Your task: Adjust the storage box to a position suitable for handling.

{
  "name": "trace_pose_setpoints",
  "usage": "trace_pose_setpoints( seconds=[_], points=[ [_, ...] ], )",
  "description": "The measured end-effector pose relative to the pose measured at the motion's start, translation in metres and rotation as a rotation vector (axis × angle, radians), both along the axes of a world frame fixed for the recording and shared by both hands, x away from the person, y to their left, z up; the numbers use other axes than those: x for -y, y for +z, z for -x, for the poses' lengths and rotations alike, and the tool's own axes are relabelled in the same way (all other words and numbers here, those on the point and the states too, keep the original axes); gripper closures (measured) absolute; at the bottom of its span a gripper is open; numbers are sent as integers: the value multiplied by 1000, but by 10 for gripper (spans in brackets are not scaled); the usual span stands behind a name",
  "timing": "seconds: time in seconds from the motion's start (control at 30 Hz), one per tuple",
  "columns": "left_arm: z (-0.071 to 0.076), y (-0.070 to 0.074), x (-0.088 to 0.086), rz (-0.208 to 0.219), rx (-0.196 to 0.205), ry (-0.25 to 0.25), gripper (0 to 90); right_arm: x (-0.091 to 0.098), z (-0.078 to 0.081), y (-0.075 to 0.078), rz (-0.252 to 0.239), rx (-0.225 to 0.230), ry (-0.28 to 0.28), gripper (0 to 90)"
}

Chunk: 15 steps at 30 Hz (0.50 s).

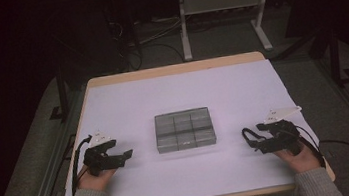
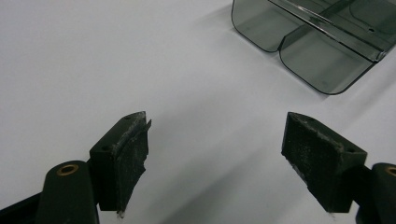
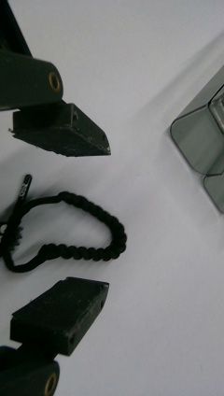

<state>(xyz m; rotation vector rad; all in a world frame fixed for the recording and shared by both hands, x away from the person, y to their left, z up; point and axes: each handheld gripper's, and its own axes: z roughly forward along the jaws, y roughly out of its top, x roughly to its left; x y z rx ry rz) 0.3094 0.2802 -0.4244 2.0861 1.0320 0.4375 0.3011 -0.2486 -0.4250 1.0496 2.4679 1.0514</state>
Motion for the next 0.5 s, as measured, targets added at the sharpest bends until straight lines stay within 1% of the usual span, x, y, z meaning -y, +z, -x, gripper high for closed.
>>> trace_pose_setpoints(
  seconds=[0.03, 0.07, 0.13, 0.23, 0.4, 0.47, 0.5],
  points=[
    [0, 0, 0, 0, 0, 0, 226, -2, 0, 0, -2, 3, 4, 286],
    [0, 0, 1, 9, -6, 1, 226, -4, -1, 1, 1, 2, 10, 290],
    [-1, 0, 2, 1, -11, -8, 226, -8, -2, 1, 10, 8, 24, 296],
    [-1, 0, 4, -3, -10, -12, 227, -14, -4, 1, 9, 3, 32, 308],
    [-2, -1, 6, -17, -13, -18, 228, -23, -5, 4, 25, 25, 50, 369],
    [-2, -1, 6, -17, -13, -19, 229, -26, -4, 5, 24, 29, 55, 415],
    [-2, -1, 6, -17, -13, -19, 230, -26, -4, 5, 24, 29, 55, 415]
  ],
)
